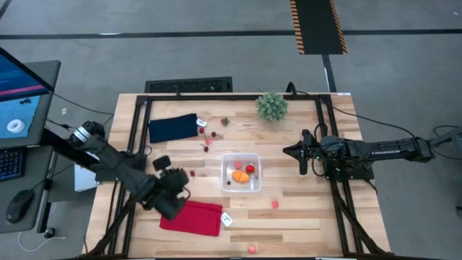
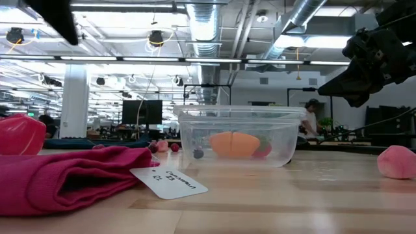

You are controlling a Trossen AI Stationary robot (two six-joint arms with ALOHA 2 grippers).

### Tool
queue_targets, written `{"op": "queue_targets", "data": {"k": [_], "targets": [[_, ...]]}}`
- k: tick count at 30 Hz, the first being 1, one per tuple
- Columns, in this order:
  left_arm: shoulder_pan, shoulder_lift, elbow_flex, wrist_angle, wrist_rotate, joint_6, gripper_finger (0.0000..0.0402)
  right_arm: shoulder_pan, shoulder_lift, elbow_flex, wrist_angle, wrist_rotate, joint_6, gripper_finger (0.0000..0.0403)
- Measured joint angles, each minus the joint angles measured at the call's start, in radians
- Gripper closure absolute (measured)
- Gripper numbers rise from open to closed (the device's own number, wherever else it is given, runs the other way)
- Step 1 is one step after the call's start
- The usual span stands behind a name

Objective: Pick and placing Produce into tupperware
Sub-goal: Put the red apple into the transparent bin

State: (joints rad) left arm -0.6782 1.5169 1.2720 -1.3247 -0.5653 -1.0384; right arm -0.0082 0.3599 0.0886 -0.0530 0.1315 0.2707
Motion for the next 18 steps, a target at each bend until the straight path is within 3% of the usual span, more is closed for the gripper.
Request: {"op": "queue_targets", "data": {"k": [11,18], "targets": [[-0.263,0.007,0.000,-0.097,-0.032,-0.301,0.0327,0.000,0.000,0.000,0.000,0.000,0.000,0.0343],[-0.247,-0.004,-0.089,-0.238,-0.112,-0.544,0.0370,0.000,0.000,0.000,0.000,0.000,0.000,0.0343]]}}
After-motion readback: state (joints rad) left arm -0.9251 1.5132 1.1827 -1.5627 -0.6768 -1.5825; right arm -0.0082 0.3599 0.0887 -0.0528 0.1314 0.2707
